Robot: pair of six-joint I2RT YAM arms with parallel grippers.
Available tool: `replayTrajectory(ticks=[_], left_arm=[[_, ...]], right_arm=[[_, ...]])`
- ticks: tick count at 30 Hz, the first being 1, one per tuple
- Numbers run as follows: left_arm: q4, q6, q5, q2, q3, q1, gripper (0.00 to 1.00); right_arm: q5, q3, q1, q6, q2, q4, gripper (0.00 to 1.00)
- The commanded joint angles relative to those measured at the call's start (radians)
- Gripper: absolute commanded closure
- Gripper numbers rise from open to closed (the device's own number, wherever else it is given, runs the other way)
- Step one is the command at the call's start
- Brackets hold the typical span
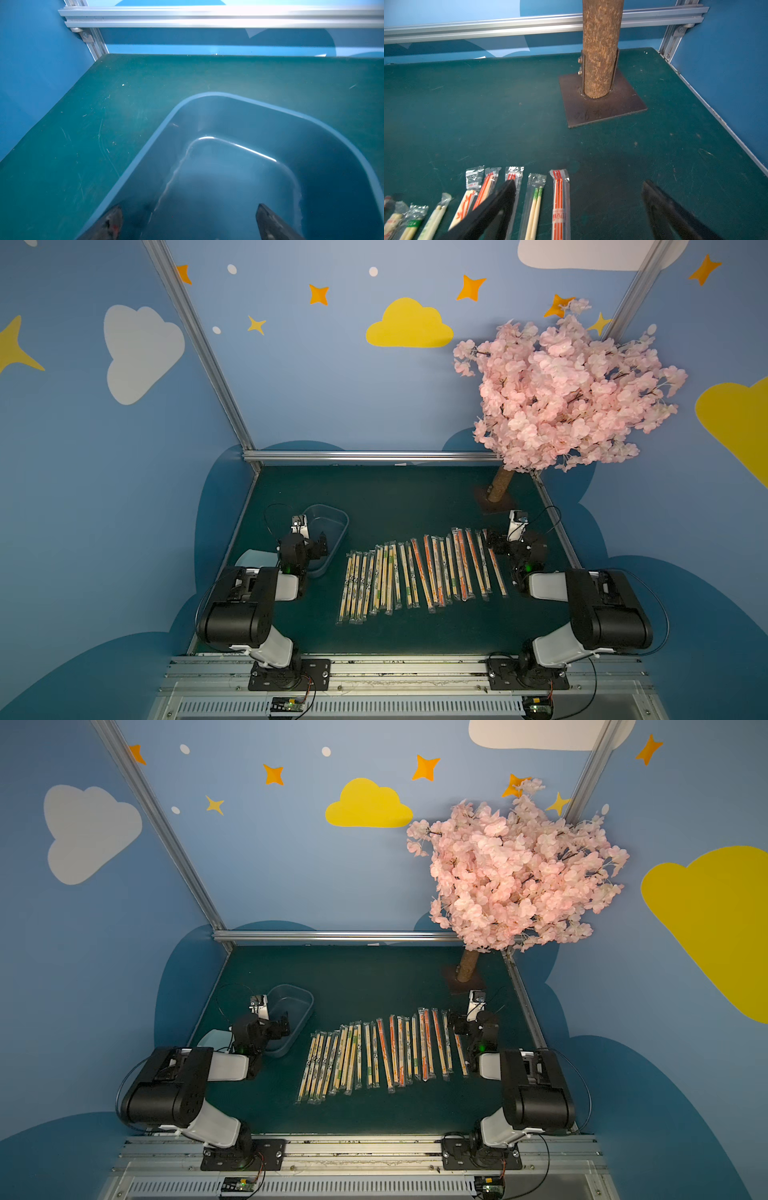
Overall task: Take the paired disposable chopsticks out of the storage box
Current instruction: Reset both arms
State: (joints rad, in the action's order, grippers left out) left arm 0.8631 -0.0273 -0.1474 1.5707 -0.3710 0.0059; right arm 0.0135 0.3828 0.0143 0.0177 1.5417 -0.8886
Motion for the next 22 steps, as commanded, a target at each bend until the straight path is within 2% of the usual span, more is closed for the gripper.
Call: replayTrajectory(ticks=[1,13,18,22], left_arm=[[0.023,-0.008,0.060,0.003,-0.020,0.008,0.00],[0.039,-0.003,0.061,0.004,-0.013,0.008,0.00],[0.039,-0.003,0.060,0.007,-0.016,0.008,0.00],[0.043,-0.003,0.060,0.004,-0.012,0.006,0.00]], right_arm=[[0.014,-0.013,0.000,-0.015,0.020,-0.058,0.02],[-0.010,-0.023,0.023,-0.039,0.017,-0.073,0.02],[0.034,-0.007,0.001,-0.025,0.023,-0.049,0.02],[-0.003,-0.023,0.021,-0.039,0.018,-0.076,0.02]])
